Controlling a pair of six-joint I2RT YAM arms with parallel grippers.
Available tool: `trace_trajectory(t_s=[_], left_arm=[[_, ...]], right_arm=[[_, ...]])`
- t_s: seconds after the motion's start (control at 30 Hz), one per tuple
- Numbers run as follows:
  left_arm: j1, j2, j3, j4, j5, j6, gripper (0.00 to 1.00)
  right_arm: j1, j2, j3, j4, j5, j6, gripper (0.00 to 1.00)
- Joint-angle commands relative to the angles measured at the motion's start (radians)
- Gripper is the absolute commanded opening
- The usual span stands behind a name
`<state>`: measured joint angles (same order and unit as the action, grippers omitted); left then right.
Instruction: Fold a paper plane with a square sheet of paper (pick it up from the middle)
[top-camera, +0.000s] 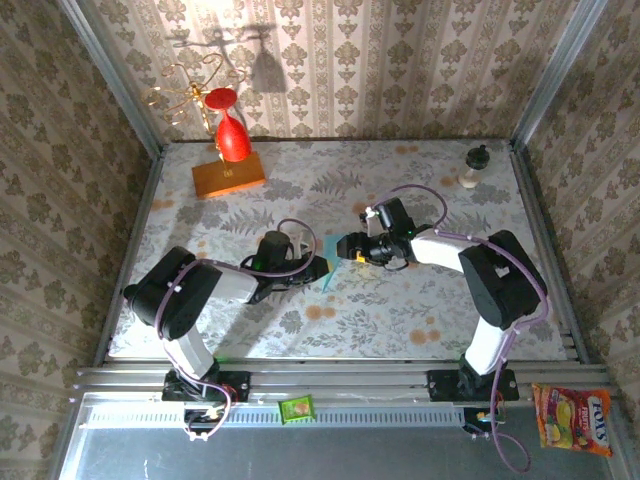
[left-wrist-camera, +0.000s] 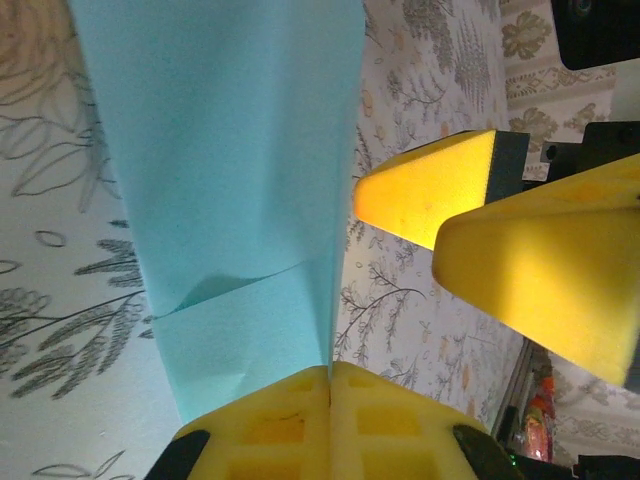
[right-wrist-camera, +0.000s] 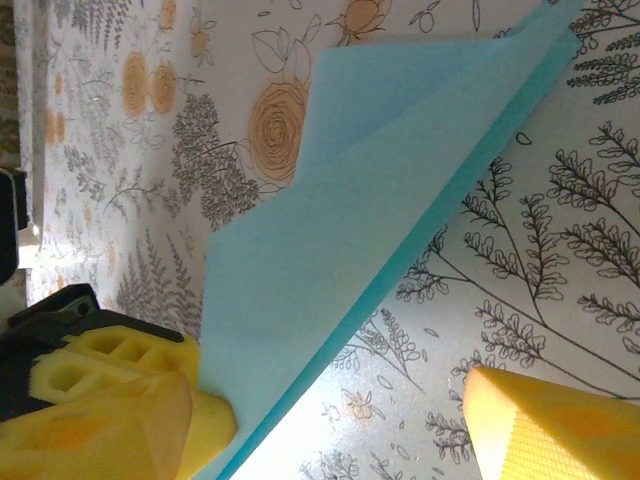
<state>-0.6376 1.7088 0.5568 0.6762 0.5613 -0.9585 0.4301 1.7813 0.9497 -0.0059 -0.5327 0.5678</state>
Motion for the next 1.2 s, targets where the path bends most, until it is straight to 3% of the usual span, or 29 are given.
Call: trace_trajectory(t_s=[0.0, 0.53, 1.17], left_arm=[[0.013, 0.005, -0.020, 0.036, 0.004, -0.046, 0.00], [0.039, 0.053, -0.084, 0.208, -0.001, -0.131, 0.00], [0.047, 0.098, -0.100, 0.243, -0.005, -0.141, 0.00]], right_arm=[[0.009, 0.035, 0.035, -0.052, 0.024, -0.039, 0.73], [0.056, 0.135, 0.219, -0.255, 0.161, -0.091, 0.72], [0.104, 0.269, 0.349, -0.385, 0.300, -0.134, 0.72]])
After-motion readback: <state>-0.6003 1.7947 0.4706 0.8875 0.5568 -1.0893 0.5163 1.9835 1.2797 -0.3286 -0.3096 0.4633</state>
